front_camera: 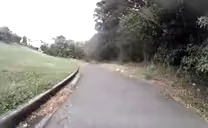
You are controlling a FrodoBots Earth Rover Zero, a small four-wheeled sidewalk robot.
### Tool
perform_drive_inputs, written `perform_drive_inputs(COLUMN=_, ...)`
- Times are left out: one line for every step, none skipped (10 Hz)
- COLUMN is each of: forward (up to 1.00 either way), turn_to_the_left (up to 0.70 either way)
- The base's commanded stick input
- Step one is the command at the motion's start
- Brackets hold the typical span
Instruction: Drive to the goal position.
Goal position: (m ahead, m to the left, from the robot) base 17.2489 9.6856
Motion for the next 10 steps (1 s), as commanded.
perform_drive_inputs(forward=0.50, turn_to_the_left=0.00)
perform_drive_inputs(forward=0.50, turn_to_the_left=0.00)
perform_drive_inputs(forward=0.50, turn_to_the_left=0.00)
perform_drive_inputs(forward=0.50, turn_to_the_left=0.00)
perform_drive_inputs(forward=0.50, turn_to_the_left=0.00)
perform_drive_inputs(forward=0.50, turn_to_the_left=0.00)
perform_drive_inputs(forward=0.50, turn_to_the_left=0.00)
perform_drive_inputs(forward=0.50, turn_to_the_left=0.00)
perform_drive_inputs(forward=0.50, turn_to_the_left=0.00)
perform_drive_inputs(forward=0.50, turn_to_the_left=0.00)
